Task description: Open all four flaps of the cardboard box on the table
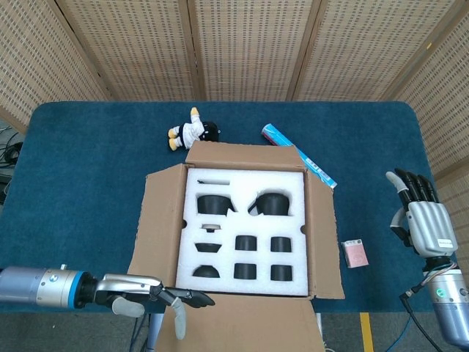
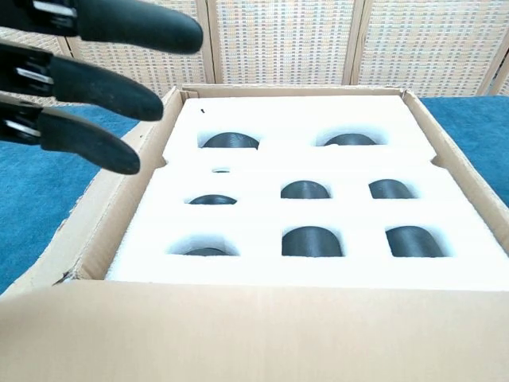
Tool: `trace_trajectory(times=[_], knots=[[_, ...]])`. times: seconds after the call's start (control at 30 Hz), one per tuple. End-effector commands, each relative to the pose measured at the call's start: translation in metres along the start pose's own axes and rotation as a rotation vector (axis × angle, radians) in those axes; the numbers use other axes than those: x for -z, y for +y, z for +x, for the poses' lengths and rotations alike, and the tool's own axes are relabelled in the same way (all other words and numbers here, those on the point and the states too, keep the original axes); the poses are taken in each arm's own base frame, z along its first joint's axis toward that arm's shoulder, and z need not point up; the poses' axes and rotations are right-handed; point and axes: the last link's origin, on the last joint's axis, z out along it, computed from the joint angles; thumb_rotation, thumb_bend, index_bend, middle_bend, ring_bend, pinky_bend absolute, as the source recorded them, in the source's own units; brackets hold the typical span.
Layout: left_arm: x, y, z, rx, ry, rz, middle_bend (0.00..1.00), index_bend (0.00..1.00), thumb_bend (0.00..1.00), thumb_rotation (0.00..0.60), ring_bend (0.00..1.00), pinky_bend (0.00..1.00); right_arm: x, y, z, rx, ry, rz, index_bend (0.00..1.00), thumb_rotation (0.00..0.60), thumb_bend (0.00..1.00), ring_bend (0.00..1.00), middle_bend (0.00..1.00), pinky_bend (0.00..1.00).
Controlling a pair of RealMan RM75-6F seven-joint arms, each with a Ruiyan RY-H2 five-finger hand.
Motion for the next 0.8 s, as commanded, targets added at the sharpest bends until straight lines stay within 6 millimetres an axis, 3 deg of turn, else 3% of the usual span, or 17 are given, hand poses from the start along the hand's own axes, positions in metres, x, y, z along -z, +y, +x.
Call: trace_trajectory(times=[0.03,0.47,0.8], knots=[[0.003,-0.001,0.008,-0.103,0.092,0.026,0.00,0.35,0.12,0.091,0.00,0.00,0.000,0.001,0.000,-0.001,0.001,-0.002,0.09,0.600,1.00,0.00,0.06,0.00],[0.024,-0.008,0.025,-0.526,0.440,0.194,0.00,0.35,0.11,0.089,0.00,0.00,-0.001,0.004,0.000,0.000,0.003,-0.007,0.09,0.600,1.00,0.00,0.06,0.00],[0.056,-0.030,0.036,-0.860,0.761,0.396,0.00,0.24,0.11,0.087,0.00,0.00,-0.002,0.010,-0.001,0.008,0.012,-0.028,0.09,0.600,0.98,0.00,0.06,0.00]])
